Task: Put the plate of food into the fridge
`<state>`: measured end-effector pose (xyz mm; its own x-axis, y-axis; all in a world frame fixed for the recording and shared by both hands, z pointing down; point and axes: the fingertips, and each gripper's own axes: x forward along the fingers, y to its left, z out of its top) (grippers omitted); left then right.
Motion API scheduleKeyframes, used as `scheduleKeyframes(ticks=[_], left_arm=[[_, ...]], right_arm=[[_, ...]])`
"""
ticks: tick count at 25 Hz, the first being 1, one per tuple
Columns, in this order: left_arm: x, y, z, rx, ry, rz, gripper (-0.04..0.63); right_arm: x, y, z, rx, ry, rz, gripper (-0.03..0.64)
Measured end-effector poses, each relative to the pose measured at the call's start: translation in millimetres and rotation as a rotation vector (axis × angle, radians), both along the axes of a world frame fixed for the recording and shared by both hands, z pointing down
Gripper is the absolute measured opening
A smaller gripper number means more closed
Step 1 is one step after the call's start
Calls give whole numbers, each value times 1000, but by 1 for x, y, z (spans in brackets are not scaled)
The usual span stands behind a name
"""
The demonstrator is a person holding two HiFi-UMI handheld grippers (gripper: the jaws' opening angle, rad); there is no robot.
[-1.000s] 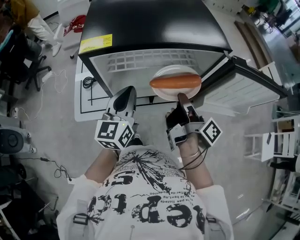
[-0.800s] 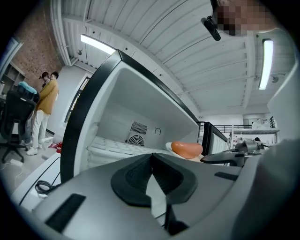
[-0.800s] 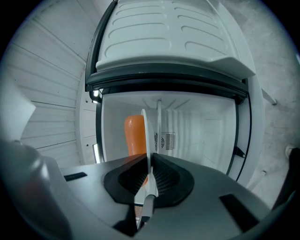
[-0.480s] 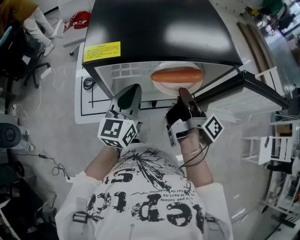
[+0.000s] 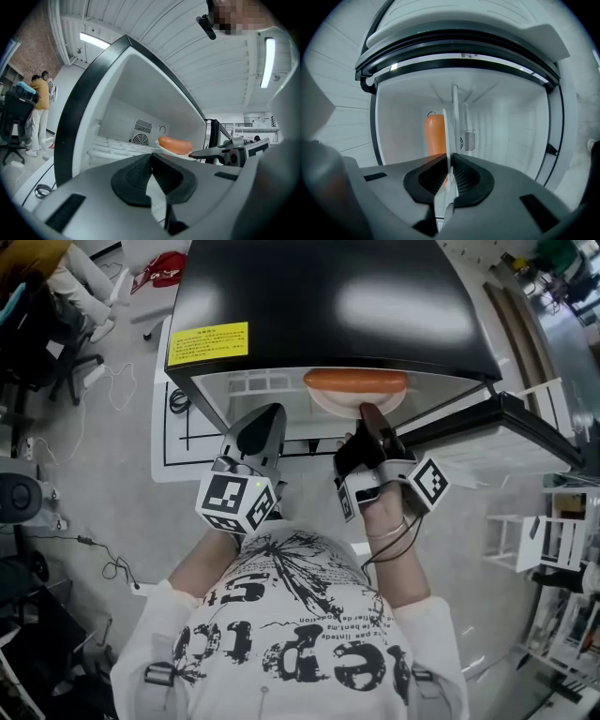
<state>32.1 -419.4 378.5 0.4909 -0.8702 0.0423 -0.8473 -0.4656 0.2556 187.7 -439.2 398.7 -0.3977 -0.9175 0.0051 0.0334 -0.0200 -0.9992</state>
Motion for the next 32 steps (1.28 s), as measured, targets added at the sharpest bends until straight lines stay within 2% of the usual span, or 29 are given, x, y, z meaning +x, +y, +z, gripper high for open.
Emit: scheduleKeyframes(ticks=[16, 27, 32], left_arm=[[-1, -3, 7, -17, -11, -25, 8], [-6, -8, 3, 1, -2, -58, 8], [-4, -7, 0, 6, 0, -54, 8]], right_arm=[[-9, -24, 0, -28, 9, -36, 28], [-11, -32, -1, -66, 6, -43, 48], [-12, -32, -6, -34, 39, -46, 46]])
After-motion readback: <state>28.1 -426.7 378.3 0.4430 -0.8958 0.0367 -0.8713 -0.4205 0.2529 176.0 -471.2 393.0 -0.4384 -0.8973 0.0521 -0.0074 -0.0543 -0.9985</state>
